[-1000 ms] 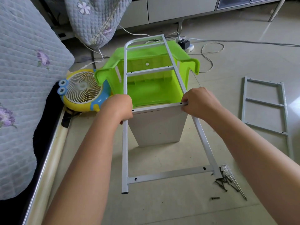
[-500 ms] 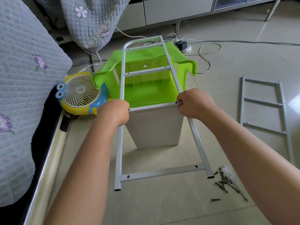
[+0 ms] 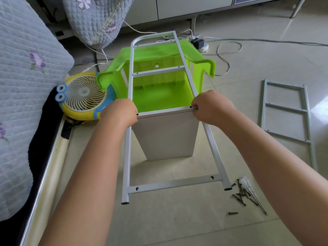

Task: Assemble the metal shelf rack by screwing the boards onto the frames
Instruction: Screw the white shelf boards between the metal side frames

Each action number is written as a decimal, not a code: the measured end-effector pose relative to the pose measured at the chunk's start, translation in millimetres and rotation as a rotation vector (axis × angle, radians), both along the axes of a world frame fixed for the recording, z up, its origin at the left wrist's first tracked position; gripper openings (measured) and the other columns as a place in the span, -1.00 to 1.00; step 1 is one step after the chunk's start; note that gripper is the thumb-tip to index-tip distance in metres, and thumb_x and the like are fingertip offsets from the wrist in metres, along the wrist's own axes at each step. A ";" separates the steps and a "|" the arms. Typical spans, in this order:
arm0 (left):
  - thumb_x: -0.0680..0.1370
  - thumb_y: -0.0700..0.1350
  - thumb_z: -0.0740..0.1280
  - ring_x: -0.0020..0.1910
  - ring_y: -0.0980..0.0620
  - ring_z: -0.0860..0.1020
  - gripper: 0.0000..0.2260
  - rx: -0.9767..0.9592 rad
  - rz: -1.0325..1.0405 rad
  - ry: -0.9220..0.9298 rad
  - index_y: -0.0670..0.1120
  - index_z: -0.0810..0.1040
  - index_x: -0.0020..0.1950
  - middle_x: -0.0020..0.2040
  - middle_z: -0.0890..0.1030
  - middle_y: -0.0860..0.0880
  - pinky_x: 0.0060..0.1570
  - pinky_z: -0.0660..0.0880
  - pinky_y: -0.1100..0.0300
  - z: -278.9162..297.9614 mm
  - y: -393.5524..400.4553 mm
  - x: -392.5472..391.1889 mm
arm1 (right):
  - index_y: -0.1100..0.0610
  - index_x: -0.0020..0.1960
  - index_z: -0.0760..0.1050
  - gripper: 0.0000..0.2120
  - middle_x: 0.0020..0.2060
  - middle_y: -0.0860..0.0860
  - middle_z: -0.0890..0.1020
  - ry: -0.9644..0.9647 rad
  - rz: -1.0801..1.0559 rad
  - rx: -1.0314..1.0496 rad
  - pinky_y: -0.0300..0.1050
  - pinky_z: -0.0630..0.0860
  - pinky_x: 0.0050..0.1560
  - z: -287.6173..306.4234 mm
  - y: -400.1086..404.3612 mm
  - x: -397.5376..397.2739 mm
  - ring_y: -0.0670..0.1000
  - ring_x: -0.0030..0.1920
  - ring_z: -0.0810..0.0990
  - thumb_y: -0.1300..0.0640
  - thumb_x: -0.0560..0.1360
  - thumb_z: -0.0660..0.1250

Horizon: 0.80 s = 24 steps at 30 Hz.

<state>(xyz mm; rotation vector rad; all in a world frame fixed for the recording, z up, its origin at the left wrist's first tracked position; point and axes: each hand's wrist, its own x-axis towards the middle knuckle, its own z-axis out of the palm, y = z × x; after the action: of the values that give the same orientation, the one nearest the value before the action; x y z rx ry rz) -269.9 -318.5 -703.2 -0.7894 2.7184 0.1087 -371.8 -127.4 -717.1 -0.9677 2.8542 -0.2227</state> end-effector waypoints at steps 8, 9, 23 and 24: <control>0.46 -0.15 0.36 -0.03 -0.15 0.54 -0.82 -0.083 0.076 0.153 -0.10 0.61 0.05 -0.01 0.58 -0.14 -0.28 0.36 0.14 -7.1 0.9 3.4 | 0.22 -0.02 0.57 -0.80 -0.18 0.14 0.51 0.025 -0.053 -0.025 -0.20 0.32 -0.32 -2.8 -3.1 0.4 0.18 -0.19 0.47 0.31 0.43 0.20; 0.47 -0.15 0.36 -0.02 -0.16 0.54 -0.82 -0.089 0.071 0.153 -0.10 0.61 0.05 -0.01 0.58 -0.14 -0.27 0.36 0.14 -7.3 1.4 3.6 | 0.22 -0.02 0.57 -0.79 -0.18 0.14 0.51 0.027 -0.056 -0.026 -0.20 0.32 -0.32 -2.8 -3.9 0.2 0.19 -0.19 0.47 0.32 0.43 0.21; 0.50 -0.06 0.36 0.26 -0.16 0.41 -0.65 -0.018 -0.169 0.275 -0.07 0.51 0.27 0.25 0.45 -0.16 0.21 0.38 0.04 0.7 49.7 -3.5 | 0.15 0.04 0.57 -0.79 -0.06 0.14 0.60 -0.039 0.002 -0.083 -0.17 0.36 -0.22 0.8 1.5 0.5 0.18 -0.04 0.54 0.22 0.47 0.22; 0.51 -0.12 0.34 0.23 -0.15 0.44 -0.70 0.012 -0.223 0.301 -0.08 0.53 0.24 0.22 0.48 -0.13 0.18 0.41 0.03 -2.0 57.5 -7.0 | 0.16 0.05 0.57 -0.79 -0.06 0.14 0.61 -0.060 0.015 -0.096 -0.16 0.38 -0.20 3.0 3.2 1.3 0.17 -0.03 0.54 0.20 0.47 0.23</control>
<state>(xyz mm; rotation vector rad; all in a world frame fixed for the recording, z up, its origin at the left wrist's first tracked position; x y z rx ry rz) -276.9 -260.9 -705.2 -0.4939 3.0649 0.2091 -370.5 -124.3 -714.2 -0.9818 2.8032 -0.3841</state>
